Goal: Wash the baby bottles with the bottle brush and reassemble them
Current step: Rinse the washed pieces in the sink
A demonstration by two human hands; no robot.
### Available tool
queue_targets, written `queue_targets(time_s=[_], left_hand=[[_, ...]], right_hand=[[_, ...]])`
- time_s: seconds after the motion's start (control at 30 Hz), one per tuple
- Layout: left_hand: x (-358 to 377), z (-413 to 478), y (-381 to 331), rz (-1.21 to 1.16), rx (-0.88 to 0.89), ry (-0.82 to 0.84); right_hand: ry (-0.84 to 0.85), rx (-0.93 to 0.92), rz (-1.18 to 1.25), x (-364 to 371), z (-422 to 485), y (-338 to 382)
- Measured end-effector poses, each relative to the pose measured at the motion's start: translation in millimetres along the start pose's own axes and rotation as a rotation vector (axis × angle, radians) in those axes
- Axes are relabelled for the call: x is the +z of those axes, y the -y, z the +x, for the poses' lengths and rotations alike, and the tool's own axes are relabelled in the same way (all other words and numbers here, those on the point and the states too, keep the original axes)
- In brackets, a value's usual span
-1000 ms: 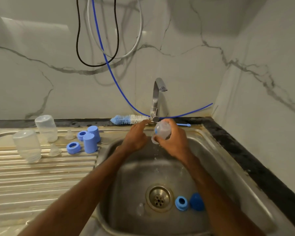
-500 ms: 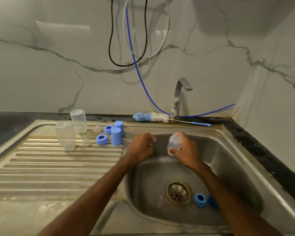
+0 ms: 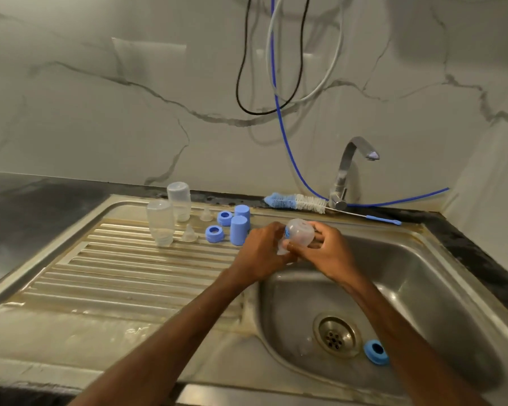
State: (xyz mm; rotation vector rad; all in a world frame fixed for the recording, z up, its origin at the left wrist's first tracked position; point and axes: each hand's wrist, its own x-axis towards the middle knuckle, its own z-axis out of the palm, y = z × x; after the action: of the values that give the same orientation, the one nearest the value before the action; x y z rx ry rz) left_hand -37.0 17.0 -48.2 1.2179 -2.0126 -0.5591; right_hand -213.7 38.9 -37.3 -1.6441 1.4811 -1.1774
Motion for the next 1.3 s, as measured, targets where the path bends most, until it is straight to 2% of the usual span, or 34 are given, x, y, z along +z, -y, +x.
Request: queue_targets(time_s=[0.1, 0.17, 0.37, 0.5, 0.6, 0.83, 1.3], left_hand=[[-33.0, -17.2, 11.7, -0.022, -0.031, -0.071], [-58.2, -34.4, 22.7, -0.025, -0.068, -0.144], [-113.7, -84.2, 63.4, 0.004, -0.280, -0.365], [-131.6, -103.3, 81.7, 0.074, -0.380, -0.446], [-139.5, -110.1, 91.9, 0.080, -0.434, -0.495], [-145.4, -113.9, 99.4, 0.126, -0.471, -0.550], [-143.9, -118.8, 94.0, 0.209, -0.469, -0.548]], right_hand=[[0.118, -0.040, 0.155, 21.5, -6.5, 20.3], [0.136, -0.040, 0.172, 40.6, -10.9, 30.0], [-0.029, -0.150, 0.070, 95.9, -20.3, 37.0], [-0.061, -0.254, -0.052, 107.0, -31.2, 36.2], [-0.078, -0.264, -0.093, 105.5, -34.7, 29.2], [-0.049, -0.240, -0.132, 99.0, -34.0, 19.5], [0.004, -0.210, -0.180, 90.2, -36.8, 17.9]])
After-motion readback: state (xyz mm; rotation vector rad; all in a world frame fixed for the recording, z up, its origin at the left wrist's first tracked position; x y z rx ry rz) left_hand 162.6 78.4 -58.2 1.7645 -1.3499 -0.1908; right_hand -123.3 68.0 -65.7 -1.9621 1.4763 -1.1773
